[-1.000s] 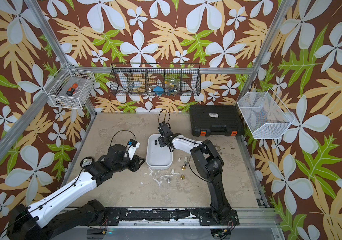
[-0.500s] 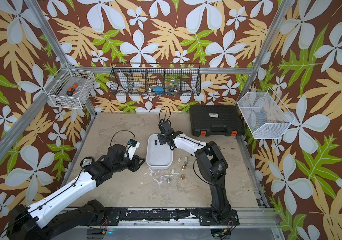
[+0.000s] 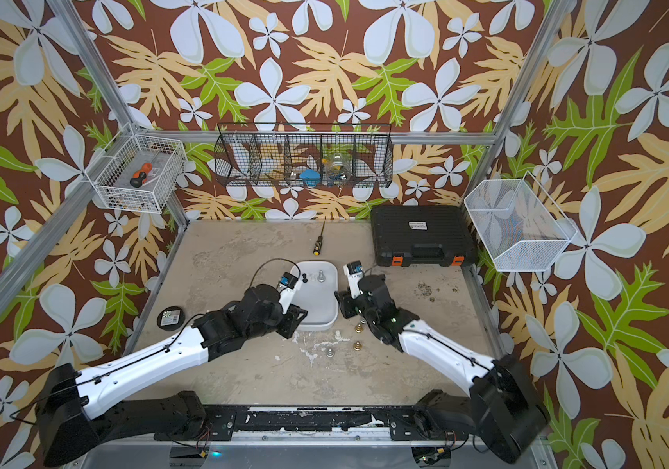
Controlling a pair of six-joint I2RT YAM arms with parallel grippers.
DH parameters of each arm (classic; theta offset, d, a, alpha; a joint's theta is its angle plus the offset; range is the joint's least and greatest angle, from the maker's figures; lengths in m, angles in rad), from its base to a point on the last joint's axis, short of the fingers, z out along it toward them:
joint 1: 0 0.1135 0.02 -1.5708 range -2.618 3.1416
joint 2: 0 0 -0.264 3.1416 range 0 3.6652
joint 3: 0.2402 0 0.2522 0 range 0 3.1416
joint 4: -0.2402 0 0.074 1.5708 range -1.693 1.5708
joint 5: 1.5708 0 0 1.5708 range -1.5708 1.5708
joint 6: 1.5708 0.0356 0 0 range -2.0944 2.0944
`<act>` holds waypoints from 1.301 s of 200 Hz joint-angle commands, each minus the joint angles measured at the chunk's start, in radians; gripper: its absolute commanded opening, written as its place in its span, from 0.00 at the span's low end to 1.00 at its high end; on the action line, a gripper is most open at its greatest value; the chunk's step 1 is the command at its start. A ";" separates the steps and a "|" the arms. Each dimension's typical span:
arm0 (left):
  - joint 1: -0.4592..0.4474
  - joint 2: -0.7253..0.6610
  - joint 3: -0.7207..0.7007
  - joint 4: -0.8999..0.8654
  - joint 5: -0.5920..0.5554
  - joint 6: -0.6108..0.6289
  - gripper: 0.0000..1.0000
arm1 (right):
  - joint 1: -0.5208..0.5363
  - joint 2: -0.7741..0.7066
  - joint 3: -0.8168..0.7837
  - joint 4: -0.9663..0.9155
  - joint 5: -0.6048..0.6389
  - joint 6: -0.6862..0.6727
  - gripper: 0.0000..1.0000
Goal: Put the chess pieces into the storage box
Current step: Pick up the chess piece at the center of the board.
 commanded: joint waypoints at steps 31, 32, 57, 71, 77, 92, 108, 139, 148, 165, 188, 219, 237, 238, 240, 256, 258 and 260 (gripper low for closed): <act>-0.148 0.180 0.019 0.074 0.023 -0.044 0.32 | 0.003 -0.402 -0.374 0.288 -0.008 0.046 0.48; -0.150 0.183 0.018 0.075 0.023 -0.044 0.32 | 0.003 -0.408 -0.376 0.285 -0.008 0.045 0.48; -0.162 0.260 0.013 0.121 0.057 -0.061 0.31 | 0.012 -0.481 -0.419 0.229 0.021 0.018 0.49; -0.164 0.291 0.016 0.136 0.059 -0.061 0.31 | 0.017 -0.520 -0.434 0.195 0.032 0.010 0.50; -0.164 0.301 0.017 0.142 0.061 -0.060 0.31 | 0.022 -0.535 -0.442 0.181 0.035 0.011 0.50; -0.164 0.330 0.022 0.148 0.063 -0.061 0.30 | 0.037 -0.573 -0.461 0.157 0.051 0.030 0.50; -0.167 0.356 0.032 0.145 0.066 -0.058 0.30 | 0.057 -0.609 -0.478 0.146 0.049 0.034 0.50; -0.174 0.386 0.047 0.124 0.056 -0.061 0.29 | 0.092 -0.645 -0.493 0.157 0.072 0.011 0.50; -0.175 0.393 0.046 0.120 0.045 -0.061 0.29 | 0.094 -0.645 -0.496 0.167 0.070 0.010 0.50; -0.176 0.412 0.049 0.117 0.026 -0.059 0.29 | 0.098 -0.645 -0.498 0.178 0.066 0.006 0.50; -0.176 0.442 0.062 0.116 0.021 -0.057 0.29 | 0.103 -0.650 -0.500 0.181 0.059 0.002 0.50; -0.176 0.475 0.067 0.115 0.013 -0.051 0.28 | 0.109 -0.684 -0.503 0.168 0.067 -0.001 0.50; -0.176 0.488 0.065 0.113 0.005 -0.049 0.26 | 0.109 -0.717 -0.510 0.157 0.079 0.000 0.50; -0.176 0.488 0.065 0.113 0.005 -0.049 0.26 | 0.109 -0.719 -0.510 0.156 0.079 0.000 0.50; -0.177 0.488 0.065 0.112 0.003 -0.049 0.26 | 0.109 -0.722 -0.511 0.156 0.078 0.001 0.50; -0.176 0.480 0.063 0.112 -0.003 -0.049 0.25 | 0.109 -0.743 -0.516 0.152 0.079 0.001 0.50; -0.176 0.479 0.062 0.112 -0.006 -0.050 0.25 | 0.109 -0.744 -0.517 0.152 0.080 0.000 0.50; -0.176 0.477 0.062 0.112 -0.006 -0.050 0.25 | 0.109 -0.746 -0.518 0.152 0.080 0.000 0.50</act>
